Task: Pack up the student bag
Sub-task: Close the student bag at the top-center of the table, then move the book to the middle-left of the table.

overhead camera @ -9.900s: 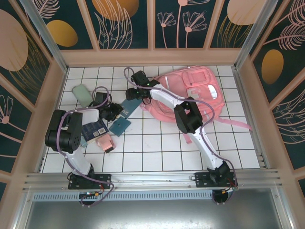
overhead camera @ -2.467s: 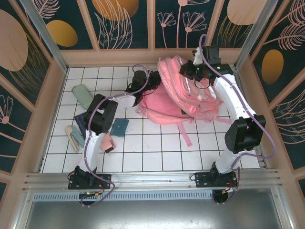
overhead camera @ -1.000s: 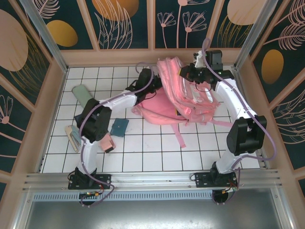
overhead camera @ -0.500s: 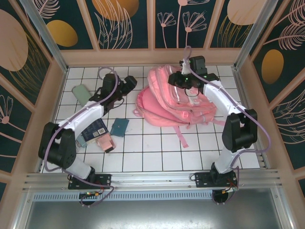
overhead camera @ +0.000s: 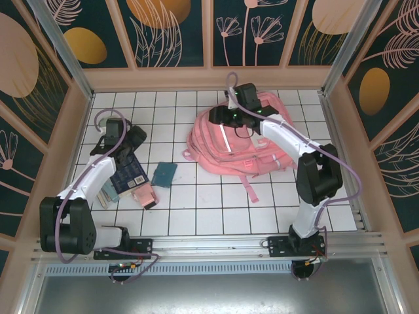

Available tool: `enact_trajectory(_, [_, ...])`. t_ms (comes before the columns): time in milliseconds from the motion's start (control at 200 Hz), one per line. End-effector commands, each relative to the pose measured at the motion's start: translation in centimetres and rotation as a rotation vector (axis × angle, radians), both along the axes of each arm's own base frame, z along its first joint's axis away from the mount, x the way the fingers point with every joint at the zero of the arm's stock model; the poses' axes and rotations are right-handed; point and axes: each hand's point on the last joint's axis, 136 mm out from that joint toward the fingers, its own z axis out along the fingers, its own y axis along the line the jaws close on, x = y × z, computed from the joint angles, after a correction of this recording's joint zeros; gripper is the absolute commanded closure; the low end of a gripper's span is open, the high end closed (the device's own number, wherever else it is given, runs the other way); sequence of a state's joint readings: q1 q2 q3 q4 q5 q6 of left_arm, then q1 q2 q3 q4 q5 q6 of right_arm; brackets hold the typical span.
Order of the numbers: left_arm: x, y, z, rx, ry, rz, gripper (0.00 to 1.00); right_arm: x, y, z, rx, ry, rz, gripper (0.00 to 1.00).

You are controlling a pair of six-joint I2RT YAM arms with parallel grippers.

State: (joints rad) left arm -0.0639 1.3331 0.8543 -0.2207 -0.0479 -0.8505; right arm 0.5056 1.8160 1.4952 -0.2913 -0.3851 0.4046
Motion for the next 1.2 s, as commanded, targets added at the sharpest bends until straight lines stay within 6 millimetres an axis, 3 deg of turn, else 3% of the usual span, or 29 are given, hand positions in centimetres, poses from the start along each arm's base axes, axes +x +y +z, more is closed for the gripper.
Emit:
enact_trajectory(0, [-2.3, 3.0, -2.9, 0.076, 0.131, 0.05, 0.43, -0.2, 3.6, -0.1, 0.029, -0.018, 0.03, 0.43])
enact_trajectory(120, [-3.8, 5.3, -5.4, 0.09, 0.204, 0.114, 0.55, -1.4, 6.5, -1.1, 0.047, 0.004, 0.076, 0.43])
enact_trajectory(220, [-4.8, 5.7, -8.2, 0.073, 0.266, 0.13, 0.61, -2.2, 8.4, -1.5, 0.056, 0.015, 0.11, 0.43])
enact_trajectory(380, [-5.1, 4.2, -11.4, -0.015, 0.308, 0.107, 0.64, -3.1, 10.2, -1.8, 0.054, 0.025, 0.145, 0.43])
enact_trajectory(565, [-4.9, 1.6, -13.2, -0.172, 0.285, 0.066, 0.62, -3.4, 10.0, -2.1, 0.04, 0.03, 0.139, 0.43])
enact_trajectory(911, [-1.1, -7.2, -11.6, -0.362, 0.202, -0.042, 0.63, -3.2, 10.5, -3.7, 0.037, 0.065, 0.138, 0.44])
enact_trajectory(1081, [0.4, -7.1, -8.4, -0.316, 0.162, -0.069, 0.6, -3.3, 11.9, -5.9, 0.024, 0.106, 0.142, 0.45])
enact_trajectory(1196, [0.0, -6.2, -7.1, -0.231, 0.172, -0.091, 0.57, -4.0, 13.6, -7.4, 0.015, 0.13, 0.159, 0.46])
